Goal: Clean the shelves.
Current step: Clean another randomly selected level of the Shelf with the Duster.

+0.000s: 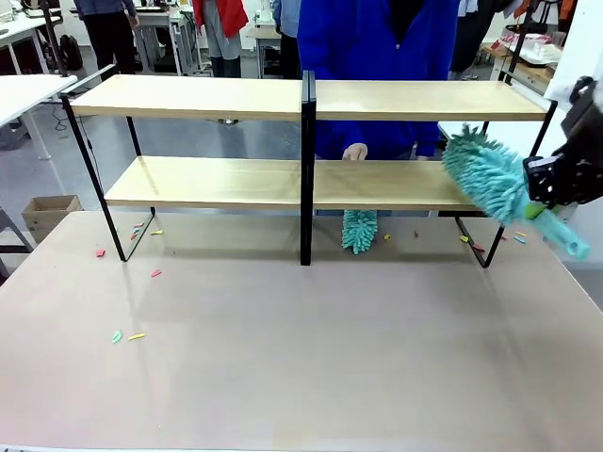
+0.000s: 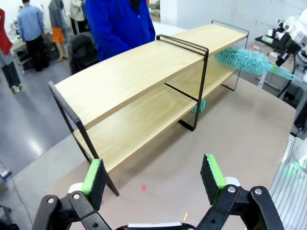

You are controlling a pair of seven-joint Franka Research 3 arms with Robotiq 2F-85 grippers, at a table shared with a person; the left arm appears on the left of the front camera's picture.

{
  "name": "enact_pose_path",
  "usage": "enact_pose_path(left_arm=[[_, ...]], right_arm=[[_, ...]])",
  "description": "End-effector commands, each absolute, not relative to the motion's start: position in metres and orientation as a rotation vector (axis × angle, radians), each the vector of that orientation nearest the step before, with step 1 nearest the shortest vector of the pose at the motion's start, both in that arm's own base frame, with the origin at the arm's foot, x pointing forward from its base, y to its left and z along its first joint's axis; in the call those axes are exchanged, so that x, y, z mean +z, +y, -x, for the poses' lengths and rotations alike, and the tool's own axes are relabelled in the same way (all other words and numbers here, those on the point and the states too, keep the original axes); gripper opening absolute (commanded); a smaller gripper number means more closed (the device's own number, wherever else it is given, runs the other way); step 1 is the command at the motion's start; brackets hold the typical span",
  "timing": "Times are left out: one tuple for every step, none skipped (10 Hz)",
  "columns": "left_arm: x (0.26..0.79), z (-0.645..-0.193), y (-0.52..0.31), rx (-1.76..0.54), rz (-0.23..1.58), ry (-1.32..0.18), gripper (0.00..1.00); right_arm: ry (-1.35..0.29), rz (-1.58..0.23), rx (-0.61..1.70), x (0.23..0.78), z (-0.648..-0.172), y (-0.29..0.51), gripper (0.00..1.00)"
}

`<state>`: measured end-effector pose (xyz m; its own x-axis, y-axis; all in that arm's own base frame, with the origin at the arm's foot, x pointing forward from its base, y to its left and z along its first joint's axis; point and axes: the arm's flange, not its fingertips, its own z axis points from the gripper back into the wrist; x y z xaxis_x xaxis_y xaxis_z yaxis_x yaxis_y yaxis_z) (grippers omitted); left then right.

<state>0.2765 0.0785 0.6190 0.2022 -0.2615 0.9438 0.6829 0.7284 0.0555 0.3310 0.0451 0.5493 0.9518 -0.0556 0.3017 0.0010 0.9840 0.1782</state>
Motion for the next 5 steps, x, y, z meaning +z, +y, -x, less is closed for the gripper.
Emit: enact_pose_path(left_arm=[[0.618, -0.277, 0.078, -0.694, 0.426, -1.202, 1.0], [0.618, -0.277, 0.078, -0.694, 0.426, -1.202, 1.0], [0.618, -0.277, 0.078, -0.694, 0.426, -1.202, 1.0], [0.618, -0.277, 0.078, -0.694, 0.426, -1.202, 1.0], [0.618, -0.277, 0.078, -0.694, 0.426, -1.202, 1.0]], right_arm=[[-0.115, -0.452, 0.118, 0.592, -0.279, -0.024, 0.12], [-0.078, -0.535, 0.165, 0.609, -0.256, -0.055, 0.12], [-0.045, -0.616, 0.235, 0.624, -0.235, -0.082, 0.12], [-0.033, -0.744, 0.334, 0.642, -0.214, -0.11, 0.12], [-0.073, -0.865, 0.413, 0.661, -0.197, -0.136, 0.12]])
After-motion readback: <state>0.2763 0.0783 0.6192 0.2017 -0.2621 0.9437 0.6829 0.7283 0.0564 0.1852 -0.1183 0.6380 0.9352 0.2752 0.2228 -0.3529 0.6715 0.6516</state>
